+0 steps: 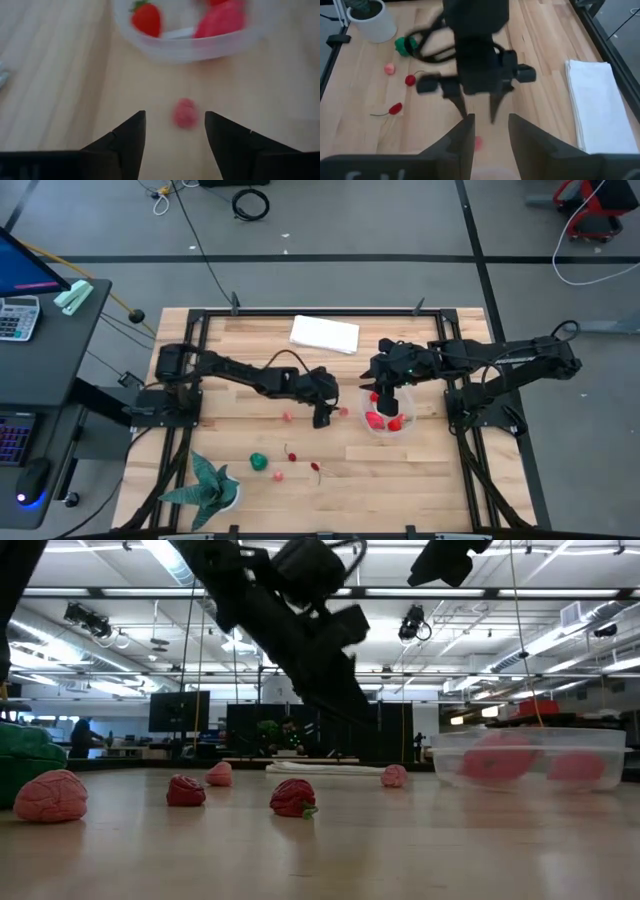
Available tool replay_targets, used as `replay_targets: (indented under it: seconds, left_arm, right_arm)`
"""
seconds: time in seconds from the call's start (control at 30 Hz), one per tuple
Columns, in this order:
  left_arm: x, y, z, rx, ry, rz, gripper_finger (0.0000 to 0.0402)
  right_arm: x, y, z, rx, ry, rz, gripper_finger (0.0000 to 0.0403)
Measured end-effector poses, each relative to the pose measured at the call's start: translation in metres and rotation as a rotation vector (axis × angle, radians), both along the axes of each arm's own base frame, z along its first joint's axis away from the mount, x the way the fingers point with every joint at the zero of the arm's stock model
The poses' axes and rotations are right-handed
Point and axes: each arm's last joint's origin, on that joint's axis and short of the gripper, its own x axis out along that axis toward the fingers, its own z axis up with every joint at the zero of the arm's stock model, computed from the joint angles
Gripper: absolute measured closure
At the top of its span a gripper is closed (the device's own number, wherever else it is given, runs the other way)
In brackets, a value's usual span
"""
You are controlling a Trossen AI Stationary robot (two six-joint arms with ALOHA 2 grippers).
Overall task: Pick and placing Produce into tupperware
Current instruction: Put the pink peach into the transparent bin
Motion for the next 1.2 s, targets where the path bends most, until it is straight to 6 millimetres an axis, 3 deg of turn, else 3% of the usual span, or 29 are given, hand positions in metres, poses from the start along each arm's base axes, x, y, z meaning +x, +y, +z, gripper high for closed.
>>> replay_targets:
  seconds: [0.3,0.6,0.8,1.0,1.2]
  left_arm:
    - [0.009,-0.006,-0.032,0.000,0.022,0.004,0.0173]
    - [0.013,-0.016,-0.035,-0.011,-0.017,-0.011,0.0173]
    - [0.016,-0.014,-0.055,-0.028,0.004,0.011,0.0172]
    - [0.019,-0.015,-0.059,-0.048,-0.028,0.030,0.0173]
    - [0.020,-0.014,-0.059,-0.053,-0.041,0.035,0.0212]
  right_arm:
    - [0.000,0.000,0.000,0.001,0.000,0.000,0.0278]
    - [0.000,0.000,0.000,0.001,0.000,-0.001,0.0279]
    - [-0.001,0.000,0.000,0.006,0.003,-0.004,0.0279]
    - [-0.001,0.000,0.000,0.007,0.003,-0.006,0.0280]
    - [-0.001,0.000,0.000,0.007,0.003,-0.006,0.0280]
